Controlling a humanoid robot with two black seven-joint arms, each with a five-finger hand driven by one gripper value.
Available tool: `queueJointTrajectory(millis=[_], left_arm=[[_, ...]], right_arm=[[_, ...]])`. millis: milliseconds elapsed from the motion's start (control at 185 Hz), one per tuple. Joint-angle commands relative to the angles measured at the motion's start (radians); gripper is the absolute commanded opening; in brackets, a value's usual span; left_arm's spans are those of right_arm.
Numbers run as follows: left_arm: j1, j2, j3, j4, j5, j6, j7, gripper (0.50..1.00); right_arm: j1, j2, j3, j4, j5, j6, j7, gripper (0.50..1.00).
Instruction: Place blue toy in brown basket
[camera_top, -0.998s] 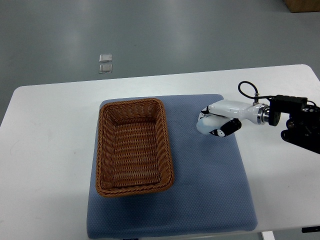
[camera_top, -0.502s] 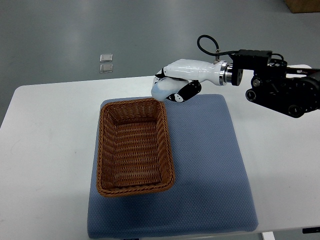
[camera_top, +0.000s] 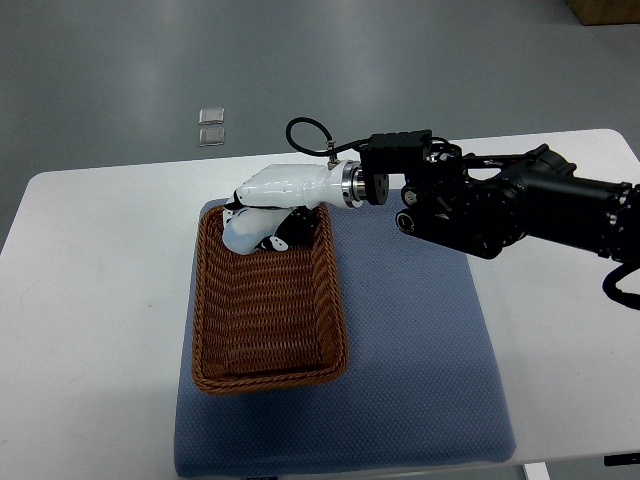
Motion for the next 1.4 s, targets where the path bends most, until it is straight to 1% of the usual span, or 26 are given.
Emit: queueJointTrajectory(millis=[0,54,130,167,210,340,491,561,680,799,982,1193,1333,1365,1392], left_arm=[[0.000,0.000,0.001,-0.002,0.000,0.001,0.000,1.000],[0.000,0.000,-0.001,-0.002,0.000,0.001,0.000,1.000],[0.000,0.000,0.001,-0.002,0.000,0.001,0.000,1.000],[0.000,0.000,-0.001,-0.001,0.000,-0.001,0.000,1.000],[0.000,0.000,-0.001,-0.001,0.000,-0.001,0.000,1.000],[0.000,0.000,-0.001,-0.001,0.000,-0.001,0.000,1.000],[0.000,0.000,-0.001,-0.001,0.000,-0.001,0.000,1.000],[0.000,0.000,-0.001,-0.001,0.000,0.001,0.000,1.000],[0.000,0.000,-0.001,0.001,0.000,-0.001,0.000,1.000],[-0.001,0.000,0.001,0.001,0.000,-0.001,0.000,1.000],[-0.001,0.000,-0.001,-0.001,0.000,0.001,0.000,1.000],[-0.008,0.000,-0.001,0.004,0.000,0.001,0.000,1.000],[-0.011,0.000,0.001,0.004,0.000,0.001,0.000,1.000],[-0.012,0.000,0.001,0.004,0.000,0.001,0.000,1.000],[-0.014,0.000,0.001,0.004,0.000,0.001,0.000,1.000]], right_arm=[[-0.005,0.021,-0.013,-0.010,0.001,-0.006,0.000,0.740],[-0.008,0.022,-0.015,-0.012,0.008,-0.008,0.000,0.793],[-0.009,0.021,-0.015,-0.012,0.021,-0.008,0.000,0.827],[-0.009,0.021,-0.015,-0.013,0.028,-0.009,0.000,0.832],[-0.009,0.019,-0.015,-0.013,0.040,-0.011,0.000,0.856],[-0.014,0.009,-0.001,-0.022,0.080,-0.019,-0.006,0.858],[-0.046,-0.021,0.022,-0.096,0.186,-0.086,-0.017,0.858],[-0.069,-0.048,0.073,-0.134,0.268,-0.095,-0.023,0.858],[-0.124,-0.083,0.179,-0.209,0.387,-0.100,-0.058,0.858],[-0.179,-0.114,0.263,-0.260,0.470,-0.117,-0.068,0.858],[-0.296,-0.189,0.340,-0.262,0.648,-0.127,-0.088,0.858],[-0.403,-0.191,0.410,-0.260,0.872,-0.124,-0.088,0.858],[-0.442,-0.191,0.455,-0.257,1.002,-0.111,-0.088,0.860],[-0.448,-0.189,0.461,-0.257,1.027,-0.109,-0.088,0.866],[-0.454,-0.189,0.462,-0.256,1.048,-0.109,-0.088,0.883]])
